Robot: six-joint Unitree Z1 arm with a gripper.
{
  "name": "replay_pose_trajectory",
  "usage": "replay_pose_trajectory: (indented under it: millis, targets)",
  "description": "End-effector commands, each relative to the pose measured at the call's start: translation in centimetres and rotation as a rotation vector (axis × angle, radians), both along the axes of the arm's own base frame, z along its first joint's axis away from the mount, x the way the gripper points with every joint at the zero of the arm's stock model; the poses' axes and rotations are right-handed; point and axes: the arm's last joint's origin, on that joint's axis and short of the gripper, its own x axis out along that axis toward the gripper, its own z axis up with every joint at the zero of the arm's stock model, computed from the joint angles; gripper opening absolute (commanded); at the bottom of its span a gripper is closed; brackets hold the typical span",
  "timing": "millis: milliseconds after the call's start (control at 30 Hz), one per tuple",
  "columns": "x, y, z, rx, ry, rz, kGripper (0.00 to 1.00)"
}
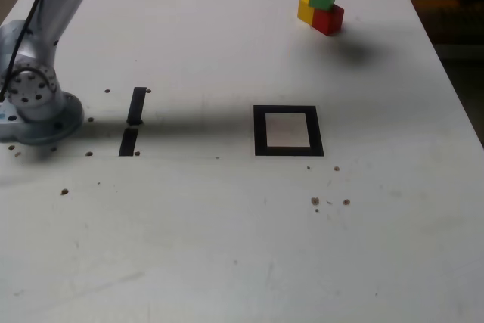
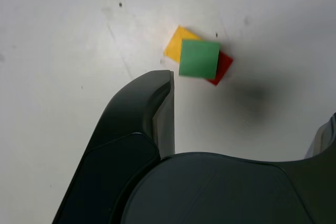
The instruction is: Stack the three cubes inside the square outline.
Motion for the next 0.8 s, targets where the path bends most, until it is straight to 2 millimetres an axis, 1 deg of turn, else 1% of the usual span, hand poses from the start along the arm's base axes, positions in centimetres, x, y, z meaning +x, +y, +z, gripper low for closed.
replay_pose_trajectory:
  millis: [0,133,367,567,700,767]
  targets:
    - [0.0,0.5,-1.0,-0.003,0.044,0.003,0.99]
    - [0.4,1.3,-2.6,-0.007,0.092,0.006,0.98]
    - [1.6,2.0,-6.2,-0.039,0.170,0.002,0.96]
    - [2.4,2.8,-8.3,-0.054,0.194,0.010,0.93]
    - [2.8,3.3,-9.5,-0.058,0.200,0.018,0.87]
    - [3.0,3.4,-9.8,-0.057,0.200,0.022,0.81]
